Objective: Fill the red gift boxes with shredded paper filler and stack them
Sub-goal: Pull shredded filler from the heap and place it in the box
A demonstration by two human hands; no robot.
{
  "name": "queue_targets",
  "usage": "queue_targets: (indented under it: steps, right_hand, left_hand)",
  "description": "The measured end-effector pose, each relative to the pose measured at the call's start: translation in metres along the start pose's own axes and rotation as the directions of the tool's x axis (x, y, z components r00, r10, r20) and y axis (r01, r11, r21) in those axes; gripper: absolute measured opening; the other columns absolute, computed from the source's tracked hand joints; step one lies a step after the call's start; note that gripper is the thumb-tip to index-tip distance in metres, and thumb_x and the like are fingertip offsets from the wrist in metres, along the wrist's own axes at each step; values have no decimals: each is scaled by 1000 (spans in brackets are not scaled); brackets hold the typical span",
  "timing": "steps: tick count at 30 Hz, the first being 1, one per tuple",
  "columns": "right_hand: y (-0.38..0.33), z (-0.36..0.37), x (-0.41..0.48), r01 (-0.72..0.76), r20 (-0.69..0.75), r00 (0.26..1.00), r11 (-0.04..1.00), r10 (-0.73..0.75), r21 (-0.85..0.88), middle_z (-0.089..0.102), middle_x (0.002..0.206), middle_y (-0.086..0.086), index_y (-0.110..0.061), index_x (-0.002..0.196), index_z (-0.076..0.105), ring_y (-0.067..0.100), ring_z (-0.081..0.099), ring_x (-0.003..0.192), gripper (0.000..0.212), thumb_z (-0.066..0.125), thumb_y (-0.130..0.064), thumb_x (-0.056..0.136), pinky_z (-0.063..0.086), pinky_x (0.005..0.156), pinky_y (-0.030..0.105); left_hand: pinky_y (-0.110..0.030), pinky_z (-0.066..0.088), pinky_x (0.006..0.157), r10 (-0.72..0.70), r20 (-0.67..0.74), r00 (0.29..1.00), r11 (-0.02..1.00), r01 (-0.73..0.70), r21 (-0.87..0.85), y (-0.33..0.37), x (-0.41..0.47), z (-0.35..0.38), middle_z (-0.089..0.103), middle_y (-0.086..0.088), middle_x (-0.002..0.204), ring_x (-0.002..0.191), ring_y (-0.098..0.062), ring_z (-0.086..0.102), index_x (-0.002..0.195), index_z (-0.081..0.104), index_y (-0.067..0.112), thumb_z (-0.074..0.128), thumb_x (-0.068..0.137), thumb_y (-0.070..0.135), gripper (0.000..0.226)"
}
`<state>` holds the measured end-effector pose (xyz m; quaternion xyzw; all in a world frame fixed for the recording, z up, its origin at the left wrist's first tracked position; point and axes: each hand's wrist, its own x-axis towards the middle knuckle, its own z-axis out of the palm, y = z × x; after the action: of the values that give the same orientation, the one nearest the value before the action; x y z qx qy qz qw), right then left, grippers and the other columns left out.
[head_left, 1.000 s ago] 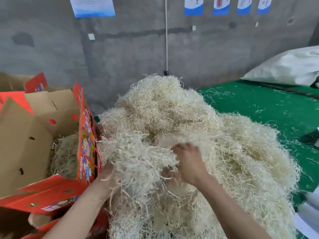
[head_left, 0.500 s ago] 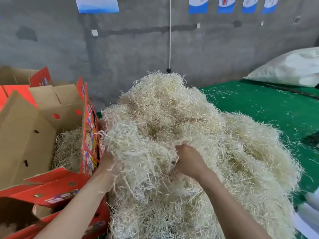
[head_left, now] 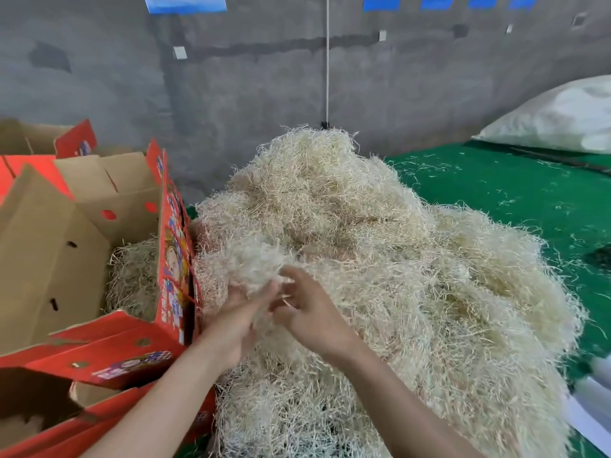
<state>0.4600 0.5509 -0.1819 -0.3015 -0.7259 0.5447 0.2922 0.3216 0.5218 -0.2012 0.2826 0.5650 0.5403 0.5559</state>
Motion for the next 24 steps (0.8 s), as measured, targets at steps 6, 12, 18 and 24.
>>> queue_targets:
  steps: [6,12,18,24]
  right_hand:
    - [7,-29,17,166,-461,845,953,-270,-253,58,87,-18,-19,107,54,-11,58,78,43,47,12,79,48,60,8]
    - [73,-54,35,-141,-86,990,799,112,-584,55,79,-5,-19,90,49,10,56,71,13,51,-8,83,55,73,28]
    - [65,-77,19,12,-233,971,980,-59,-198,55,112,-14,-26,120,47,-1,55,96,39,62,-33,84,46,85,25]
    - [38,-42,28,121,193,981,771,3,-626,36,135,4,-31,140,6,19,23,132,107,74,-56,62,5,115,43]
  left_hand:
    - [-42,22,111,33,-403,915,999,-44,-17,-1,17,4,37,-7,145,135,-22,29,139,35,12,85,38,24,114]
    - [-34,37,82,26,-462,887,994,-71,-80,21,18,0,44,1,127,111,-19,38,115,62,6,73,66,9,51]
    - [-47,47,90,122,-549,827,992,-123,35,48,11,5,44,4,86,82,-23,51,78,66,16,77,68,22,16]
    - [-45,41,95,128,-433,892,984,-169,-56,64,11,23,51,-3,119,111,-26,48,79,61,22,71,60,20,22]
